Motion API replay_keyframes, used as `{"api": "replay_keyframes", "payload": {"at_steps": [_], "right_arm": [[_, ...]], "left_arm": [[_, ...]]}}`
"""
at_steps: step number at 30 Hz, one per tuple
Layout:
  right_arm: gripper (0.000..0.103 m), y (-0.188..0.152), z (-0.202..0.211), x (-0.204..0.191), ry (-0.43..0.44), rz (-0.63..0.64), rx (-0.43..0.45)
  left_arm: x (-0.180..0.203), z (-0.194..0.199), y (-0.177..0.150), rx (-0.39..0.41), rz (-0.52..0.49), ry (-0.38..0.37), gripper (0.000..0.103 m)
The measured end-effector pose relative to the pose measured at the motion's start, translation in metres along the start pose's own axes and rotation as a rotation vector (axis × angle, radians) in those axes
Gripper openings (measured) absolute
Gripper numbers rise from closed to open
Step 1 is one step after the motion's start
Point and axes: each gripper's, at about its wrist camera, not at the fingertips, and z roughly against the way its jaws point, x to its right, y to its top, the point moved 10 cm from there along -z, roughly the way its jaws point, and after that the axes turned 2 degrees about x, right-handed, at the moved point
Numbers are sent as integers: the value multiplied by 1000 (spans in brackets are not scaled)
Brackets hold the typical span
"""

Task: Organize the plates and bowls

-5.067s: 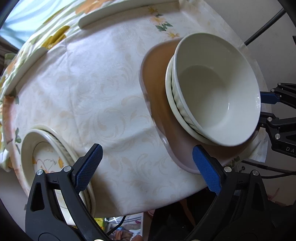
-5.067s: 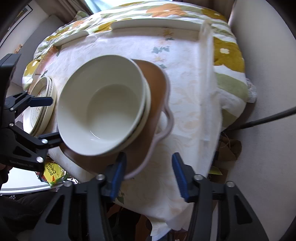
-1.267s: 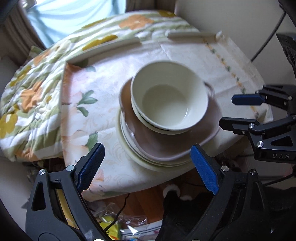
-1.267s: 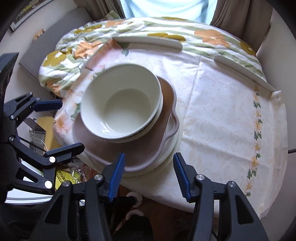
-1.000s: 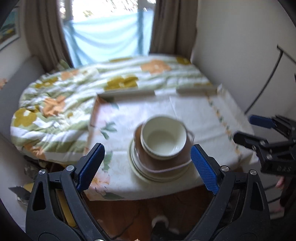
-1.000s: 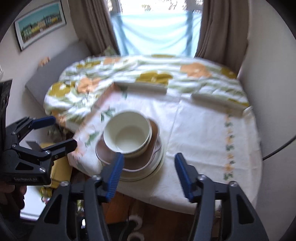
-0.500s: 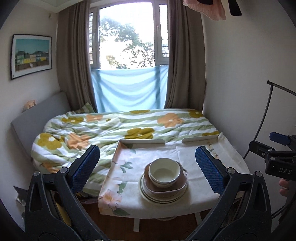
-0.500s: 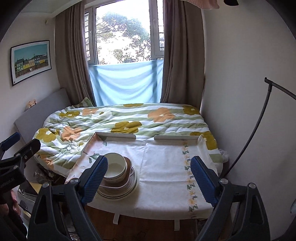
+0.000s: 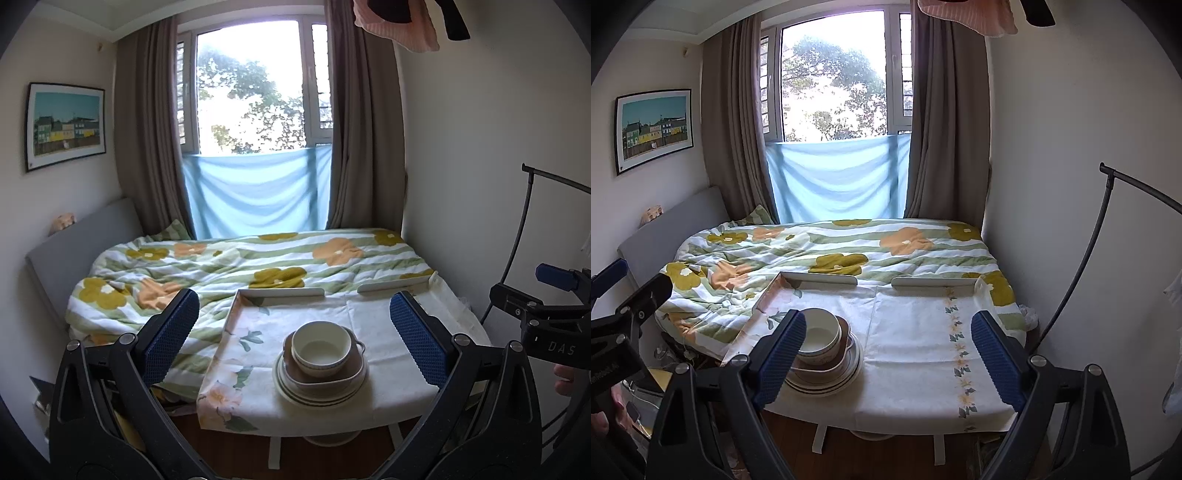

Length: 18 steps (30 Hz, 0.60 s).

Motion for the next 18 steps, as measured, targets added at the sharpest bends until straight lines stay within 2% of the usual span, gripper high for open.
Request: {"api": "replay_keyframes", "payload": {"at_steps": [18], "right_arm": [[89, 5, 3, 16, -12, -8, 3]], "left_arm": [[7, 3, 2, 5, -7, 8, 103]]}}
